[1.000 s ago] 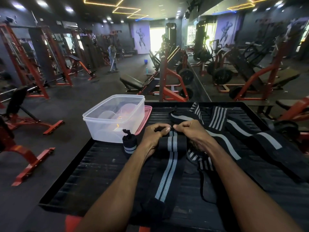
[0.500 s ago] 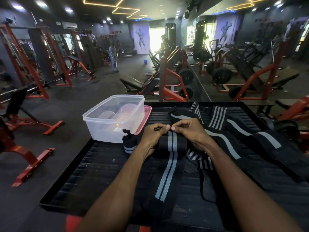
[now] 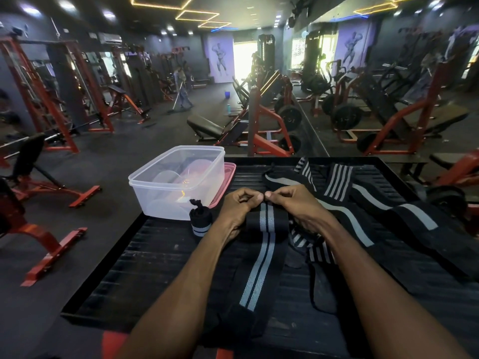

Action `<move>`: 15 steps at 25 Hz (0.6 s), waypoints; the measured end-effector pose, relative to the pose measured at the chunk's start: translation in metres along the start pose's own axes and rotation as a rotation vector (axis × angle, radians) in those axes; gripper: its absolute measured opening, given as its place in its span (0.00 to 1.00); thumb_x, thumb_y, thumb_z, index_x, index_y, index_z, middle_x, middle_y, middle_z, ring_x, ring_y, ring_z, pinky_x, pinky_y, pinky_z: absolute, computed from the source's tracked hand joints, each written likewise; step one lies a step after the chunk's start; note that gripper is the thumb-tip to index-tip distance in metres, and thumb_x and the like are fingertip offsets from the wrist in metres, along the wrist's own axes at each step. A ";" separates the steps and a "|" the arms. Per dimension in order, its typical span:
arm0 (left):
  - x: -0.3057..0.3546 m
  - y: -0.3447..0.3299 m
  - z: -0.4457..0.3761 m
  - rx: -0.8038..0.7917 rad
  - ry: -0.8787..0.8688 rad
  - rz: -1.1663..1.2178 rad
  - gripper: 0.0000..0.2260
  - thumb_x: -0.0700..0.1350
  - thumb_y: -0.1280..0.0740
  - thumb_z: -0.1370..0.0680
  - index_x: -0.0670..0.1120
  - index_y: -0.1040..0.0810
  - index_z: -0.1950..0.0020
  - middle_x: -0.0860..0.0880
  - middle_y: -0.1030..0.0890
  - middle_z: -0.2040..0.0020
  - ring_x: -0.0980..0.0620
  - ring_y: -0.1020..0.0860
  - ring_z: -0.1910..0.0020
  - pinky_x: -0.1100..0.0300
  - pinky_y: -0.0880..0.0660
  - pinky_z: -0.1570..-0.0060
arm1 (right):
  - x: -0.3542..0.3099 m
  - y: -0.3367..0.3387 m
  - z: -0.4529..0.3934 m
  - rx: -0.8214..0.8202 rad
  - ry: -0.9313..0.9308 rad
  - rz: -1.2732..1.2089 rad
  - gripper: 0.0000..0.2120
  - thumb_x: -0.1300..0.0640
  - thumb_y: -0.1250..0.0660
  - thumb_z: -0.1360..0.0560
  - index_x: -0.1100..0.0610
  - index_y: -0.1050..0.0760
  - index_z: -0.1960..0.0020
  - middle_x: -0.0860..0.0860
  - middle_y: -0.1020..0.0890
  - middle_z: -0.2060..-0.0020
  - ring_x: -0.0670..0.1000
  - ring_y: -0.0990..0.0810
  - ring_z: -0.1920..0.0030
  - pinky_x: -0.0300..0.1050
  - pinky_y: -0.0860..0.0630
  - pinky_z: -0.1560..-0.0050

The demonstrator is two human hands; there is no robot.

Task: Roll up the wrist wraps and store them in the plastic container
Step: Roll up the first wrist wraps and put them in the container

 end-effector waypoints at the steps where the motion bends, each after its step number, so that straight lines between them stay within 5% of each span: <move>1: 0.000 0.000 0.000 -0.007 -0.011 -0.007 0.04 0.34 0.28 0.25 0.42 0.19 0.55 0.47 0.16 0.56 0.55 0.18 0.57 0.63 0.22 0.49 | 0.000 -0.001 -0.001 -0.002 0.007 0.033 0.06 0.57 0.25 0.26 0.60 0.14 0.53 0.57 0.13 0.56 0.54 0.14 0.51 0.52 0.19 0.45; 6: -0.002 -0.002 0.000 -0.063 0.127 0.164 0.02 0.38 0.27 0.25 0.42 0.16 0.54 0.44 0.15 0.55 0.49 0.17 0.54 0.54 0.21 0.46 | -0.001 0.001 -0.002 0.057 0.126 -0.034 0.08 0.69 0.23 0.31 0.62 0.14 0.53 0.57 0.13 0.54 0.53 0.15 0.51 0.49 0.19 0.42; 11: -0.002 -0.003 -0.004 0.077 -0.014 0.001 0.04 0.36 0.25 0.27 0.45 0.15 0.56 0.48 0.15 0.56 0.50 0.19 0.50 0.54 0.22 0.41 | -0.002 -0.002 -0.001 0.079 0.080 -0.068 0.02 0.63 0.24 0.28 0.59 0.14 0.55 0.54 0.12 0.57 0.51 0.14 0.52 0.46 0.19 0.43; 15: 0.001 -0.007 -0.001 0.009 0.101 0.266 0.04 0.38 0.28 0.24 0.39 0.16 0.51 0.40 0.14 0.53 0.47 0.17 0.52 0.54 0.20 0.46 | -0.004 -0.002 -0.001 0.127 0.153 -0.071 0.06 0.67 0.25 0.28 0.58 0.14 0.54 0.52 0.13 0.54 0.47 0.16 0.51 0.43 0.20 0.43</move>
Point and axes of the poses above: each hand's wrist, its own z-axis away from the middle knuckle, its own y-axis out of the back of the hand, x = y × z, the point moved 1 cm from there along -z, towards the middle knuckle
